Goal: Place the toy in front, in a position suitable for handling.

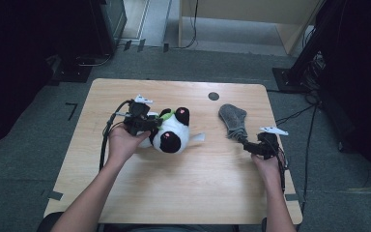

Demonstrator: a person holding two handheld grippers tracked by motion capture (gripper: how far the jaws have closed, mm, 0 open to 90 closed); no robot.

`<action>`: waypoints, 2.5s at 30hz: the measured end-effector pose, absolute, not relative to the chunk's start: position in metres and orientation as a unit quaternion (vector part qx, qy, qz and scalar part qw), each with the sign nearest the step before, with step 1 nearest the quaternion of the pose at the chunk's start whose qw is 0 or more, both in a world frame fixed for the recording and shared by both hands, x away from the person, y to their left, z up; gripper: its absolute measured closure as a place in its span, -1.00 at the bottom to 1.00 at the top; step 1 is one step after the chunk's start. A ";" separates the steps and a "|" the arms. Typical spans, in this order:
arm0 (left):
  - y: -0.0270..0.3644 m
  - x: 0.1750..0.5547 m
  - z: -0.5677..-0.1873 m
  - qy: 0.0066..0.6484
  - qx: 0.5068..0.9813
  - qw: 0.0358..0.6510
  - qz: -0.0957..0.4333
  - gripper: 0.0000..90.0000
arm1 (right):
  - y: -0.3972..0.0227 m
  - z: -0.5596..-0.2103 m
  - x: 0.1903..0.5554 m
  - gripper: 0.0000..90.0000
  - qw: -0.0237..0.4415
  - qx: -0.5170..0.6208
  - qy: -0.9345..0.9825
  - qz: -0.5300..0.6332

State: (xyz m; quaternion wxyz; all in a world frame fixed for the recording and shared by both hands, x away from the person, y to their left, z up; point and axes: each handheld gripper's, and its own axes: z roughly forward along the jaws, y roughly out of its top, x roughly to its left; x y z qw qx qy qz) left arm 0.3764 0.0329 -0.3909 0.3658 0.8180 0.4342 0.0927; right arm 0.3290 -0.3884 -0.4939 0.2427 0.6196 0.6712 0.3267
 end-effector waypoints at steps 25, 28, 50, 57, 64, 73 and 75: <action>0.018 0.343 -0.416 0.420 0.816 0.393 0.067 0.32 | -0.347 -0.488 0.412 -0.05 0.232 0.589 0.705 0.320; 0.021 0.344 -0.414 0.419 0.812 0.401 0.062 0.11 | -0.346 -0.493 0.419 0.12 0.214 0.593 0.713 0.307; 0.054 0.344 -0.397 0.389 0.809 0.434 0.078 -0.28 | -0.352 -0.477 0.413 0.71 0.163 0.590 0.722 0.322; 0.072 0.348 -0.394 0.383 0.806 0.444 0.080 -0.34 | -0.346 -0.463 0.405 0.70 0.151 0.585 0.720 0.340; 0.083 0.351 -0.396 0.374 0.813 0.437 0.089 -0.39 | -0.335 -0.449 0.396 0.70 0.145 0.564 0.736 0.345; 0.101 0.355 -0.410 0.379 0.811 0.438 0.081 -0.40 | -0.325 -0.435 0.387 0.68 0.142 0.542 0.748 0.356; 0.105 0.356 -0.415 0.383 0.811 0.437 0.074 -0.40 | -0.323 -0.432 0.385 0.68 0.140 0.539 0.749 0.359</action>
